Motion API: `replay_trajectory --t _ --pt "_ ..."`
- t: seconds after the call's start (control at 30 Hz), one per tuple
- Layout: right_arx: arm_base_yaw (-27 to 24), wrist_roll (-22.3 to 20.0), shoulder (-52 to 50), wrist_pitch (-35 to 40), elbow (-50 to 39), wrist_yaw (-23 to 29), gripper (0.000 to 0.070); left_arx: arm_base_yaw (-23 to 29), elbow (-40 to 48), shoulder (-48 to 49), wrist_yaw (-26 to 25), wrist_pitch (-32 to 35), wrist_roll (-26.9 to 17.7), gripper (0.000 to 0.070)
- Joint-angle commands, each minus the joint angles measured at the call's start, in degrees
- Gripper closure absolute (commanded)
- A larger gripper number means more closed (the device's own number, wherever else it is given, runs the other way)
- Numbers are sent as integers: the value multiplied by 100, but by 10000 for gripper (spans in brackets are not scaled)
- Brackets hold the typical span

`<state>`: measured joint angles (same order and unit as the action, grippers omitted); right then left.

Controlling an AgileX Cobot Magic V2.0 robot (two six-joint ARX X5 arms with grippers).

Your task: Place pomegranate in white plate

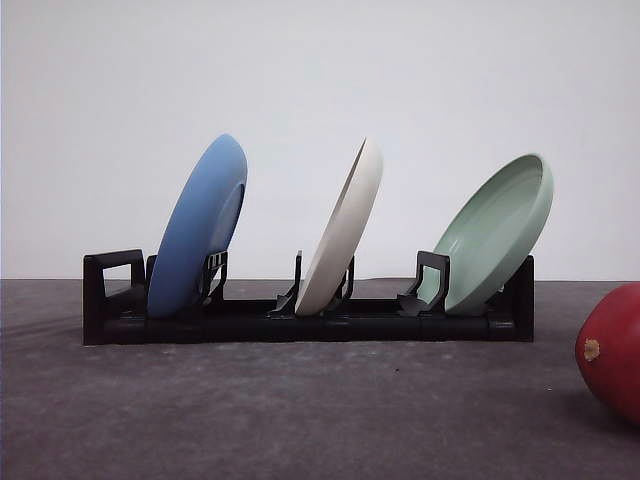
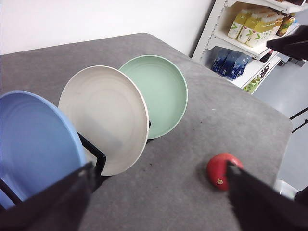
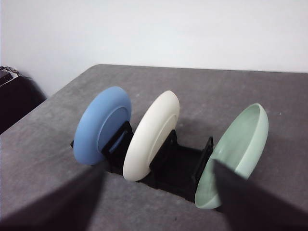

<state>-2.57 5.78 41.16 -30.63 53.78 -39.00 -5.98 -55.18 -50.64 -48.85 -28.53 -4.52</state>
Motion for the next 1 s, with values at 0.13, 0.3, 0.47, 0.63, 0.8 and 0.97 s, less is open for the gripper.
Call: replay_trajectory --t 0.13,0.3,0.47,0.63,0.8,0.97 --pt "18 -44 71 52 107 0 108 -297 -140 -259 237 340 541 115" --pt "77 -43 69 53 107 -2 108 -1014 -335 -731 1093 448 597 104" --pt "192 -39 71 55 107 -2 108 -1841 -921 -1575 2164 420 630 103" --pt "289 34 69 52 107 -4 108 -2493 -1876 -2768 2705 251 650 103" --pt "289 129 69 52 107 -2 108 -2892 -2824 -3909 3174 75 748 103" --pt "289 133 69 50 107 -2 108 -3152 -3356 -4796 3608 75 995 105"
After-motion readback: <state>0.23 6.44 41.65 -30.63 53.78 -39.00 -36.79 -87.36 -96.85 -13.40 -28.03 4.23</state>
